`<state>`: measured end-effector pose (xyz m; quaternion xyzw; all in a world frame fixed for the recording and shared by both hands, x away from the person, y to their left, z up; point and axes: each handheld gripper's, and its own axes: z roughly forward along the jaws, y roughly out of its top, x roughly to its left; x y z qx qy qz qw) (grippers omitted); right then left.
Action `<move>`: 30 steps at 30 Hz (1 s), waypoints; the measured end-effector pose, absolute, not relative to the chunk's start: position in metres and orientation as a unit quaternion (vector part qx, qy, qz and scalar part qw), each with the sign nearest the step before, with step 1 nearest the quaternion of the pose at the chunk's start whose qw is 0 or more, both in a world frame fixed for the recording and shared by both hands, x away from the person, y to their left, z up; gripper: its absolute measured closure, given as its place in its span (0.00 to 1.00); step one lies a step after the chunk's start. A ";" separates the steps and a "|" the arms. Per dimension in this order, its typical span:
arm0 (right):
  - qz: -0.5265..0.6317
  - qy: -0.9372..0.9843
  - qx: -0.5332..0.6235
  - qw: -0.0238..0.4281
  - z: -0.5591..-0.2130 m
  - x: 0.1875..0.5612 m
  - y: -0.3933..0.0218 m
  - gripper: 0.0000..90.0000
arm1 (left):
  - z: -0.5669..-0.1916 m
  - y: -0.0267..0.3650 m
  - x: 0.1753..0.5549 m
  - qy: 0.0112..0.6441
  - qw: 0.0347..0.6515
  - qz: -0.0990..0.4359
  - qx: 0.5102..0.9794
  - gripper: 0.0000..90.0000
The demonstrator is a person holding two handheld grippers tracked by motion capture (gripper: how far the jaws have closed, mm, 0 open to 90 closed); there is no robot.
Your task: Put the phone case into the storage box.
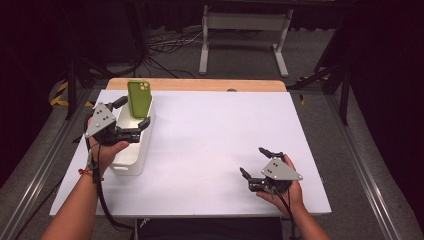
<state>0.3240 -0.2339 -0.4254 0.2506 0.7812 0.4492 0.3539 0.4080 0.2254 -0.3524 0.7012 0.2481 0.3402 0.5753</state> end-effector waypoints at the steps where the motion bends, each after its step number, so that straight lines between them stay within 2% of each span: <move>1: 0.448 0.782 0.250 0.355 -0.425 0.324 -0.234 0.17 | -0.353 0.225 0.407 0.246 0.575 0.341 0.702 0.07; 30: 0.446 0.784 0.248 0.353 -0.425 0.322 -0.232 0.17 | -0.360 0.199 0.382 0.213 0.588 0.320 0.712 0.06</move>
